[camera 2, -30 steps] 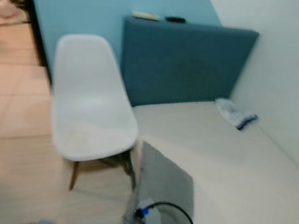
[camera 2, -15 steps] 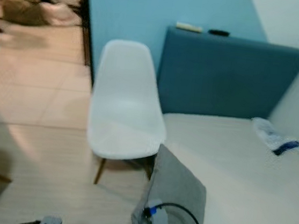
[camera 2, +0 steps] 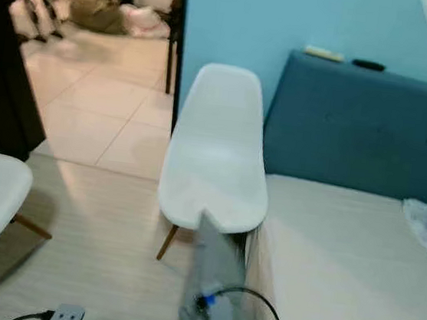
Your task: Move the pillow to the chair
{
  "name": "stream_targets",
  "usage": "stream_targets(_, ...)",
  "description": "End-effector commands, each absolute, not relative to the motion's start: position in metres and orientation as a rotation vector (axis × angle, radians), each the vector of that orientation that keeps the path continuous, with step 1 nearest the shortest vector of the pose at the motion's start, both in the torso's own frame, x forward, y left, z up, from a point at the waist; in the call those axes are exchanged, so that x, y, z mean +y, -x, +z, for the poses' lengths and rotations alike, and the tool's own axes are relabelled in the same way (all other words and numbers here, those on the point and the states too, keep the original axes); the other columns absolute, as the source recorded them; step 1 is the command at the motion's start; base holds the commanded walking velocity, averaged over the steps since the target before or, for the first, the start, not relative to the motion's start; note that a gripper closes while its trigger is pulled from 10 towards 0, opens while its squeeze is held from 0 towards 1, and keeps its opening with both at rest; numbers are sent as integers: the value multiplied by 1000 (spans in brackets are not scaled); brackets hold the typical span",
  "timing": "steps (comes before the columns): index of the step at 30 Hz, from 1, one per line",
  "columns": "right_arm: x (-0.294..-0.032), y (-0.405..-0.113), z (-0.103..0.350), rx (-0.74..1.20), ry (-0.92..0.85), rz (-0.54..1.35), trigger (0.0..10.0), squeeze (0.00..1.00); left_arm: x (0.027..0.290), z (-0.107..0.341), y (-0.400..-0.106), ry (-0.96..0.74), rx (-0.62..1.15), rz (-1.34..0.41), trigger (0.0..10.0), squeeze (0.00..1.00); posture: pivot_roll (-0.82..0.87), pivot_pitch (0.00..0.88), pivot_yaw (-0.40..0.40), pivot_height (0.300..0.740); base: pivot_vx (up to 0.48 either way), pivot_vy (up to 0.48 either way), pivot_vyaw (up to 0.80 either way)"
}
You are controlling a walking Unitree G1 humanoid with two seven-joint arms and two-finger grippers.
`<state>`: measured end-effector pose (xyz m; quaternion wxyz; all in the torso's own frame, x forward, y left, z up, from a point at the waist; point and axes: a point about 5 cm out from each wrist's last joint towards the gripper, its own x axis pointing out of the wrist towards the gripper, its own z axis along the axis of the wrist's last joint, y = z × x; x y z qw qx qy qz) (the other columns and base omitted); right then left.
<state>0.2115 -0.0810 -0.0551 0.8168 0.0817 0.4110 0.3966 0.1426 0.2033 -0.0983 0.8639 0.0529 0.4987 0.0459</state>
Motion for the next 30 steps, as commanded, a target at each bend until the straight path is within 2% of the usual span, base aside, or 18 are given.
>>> stream_targets(1, -76, -201, -59, 902, -207, 895, 10000, 0, 201, -102, -133, -111, 1084, 83, 10000, 0, 182, 0, -119, 724, 0, 0, 731)
stream_targets(6, -79, -198, -63, 929, -151, 873, 10000, 0, 201, -102, -133, -111, 1083, 83, 10000, 0, 188, 0, -121, 724, 0, 0, 725)
stream_targets(8, -92, -190, -73, 985, -22, 814, 10000, 0, 201, -102, -133, -111, 1084, 84, 10000, 0, 188, 0, -105, 724, 0, 0, 731)
stream_targets(10, -98, -187, -76, 1002, 4, 758, 10000, 0, 202, -102, -133, -116, 1084, 81, 10000, 0, 193, 0, -103, 724, 0, 0, 728)
stream_targets(15, -114, -187, -80, 1005, -29, 596, 10000, 0, 201, -100, -139, -115, 1063, 73, 10000, 0, 195, 0, -103, 724, 0, 0, 731)
stream_targets(20, -125, -183, -83, 1026, -1, 552, 10000, 0, 198, -99, -144, -114, 1052, 61, 10000, 0, 181, 0, -95, 724, 0, 0, 730)
stream_targets(30, -130, -179, -85, 1035, 16, 526, 10000, 0, 196, -97, -150, -90, 1032, 56, 10000, 0, 162, 0, -87, 724, 0, 0, 729)
